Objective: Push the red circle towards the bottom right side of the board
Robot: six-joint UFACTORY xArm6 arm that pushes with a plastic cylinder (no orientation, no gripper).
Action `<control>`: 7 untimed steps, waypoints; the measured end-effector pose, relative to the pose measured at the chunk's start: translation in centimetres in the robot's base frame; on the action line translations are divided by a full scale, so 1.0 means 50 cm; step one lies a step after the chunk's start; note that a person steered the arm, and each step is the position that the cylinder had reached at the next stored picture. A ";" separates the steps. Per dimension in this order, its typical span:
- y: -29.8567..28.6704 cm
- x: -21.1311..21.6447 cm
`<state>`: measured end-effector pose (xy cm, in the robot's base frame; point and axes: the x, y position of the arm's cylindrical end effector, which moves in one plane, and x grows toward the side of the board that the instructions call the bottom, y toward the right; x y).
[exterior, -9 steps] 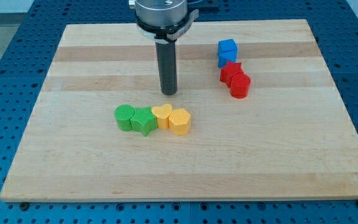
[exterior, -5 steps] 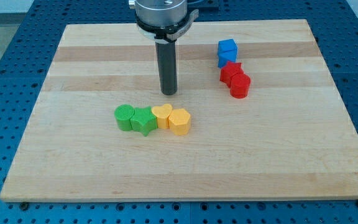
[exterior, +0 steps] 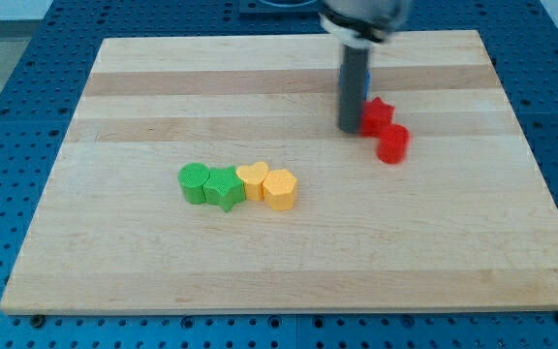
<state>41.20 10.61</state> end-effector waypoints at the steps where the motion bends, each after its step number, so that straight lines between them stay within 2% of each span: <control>1: 0.074 0.083; 3: 0.188 0.223; 4: 0.187 0.219; 5: 0.097 0.185; 6: -0.041 0.111; 7: -0.111 0.011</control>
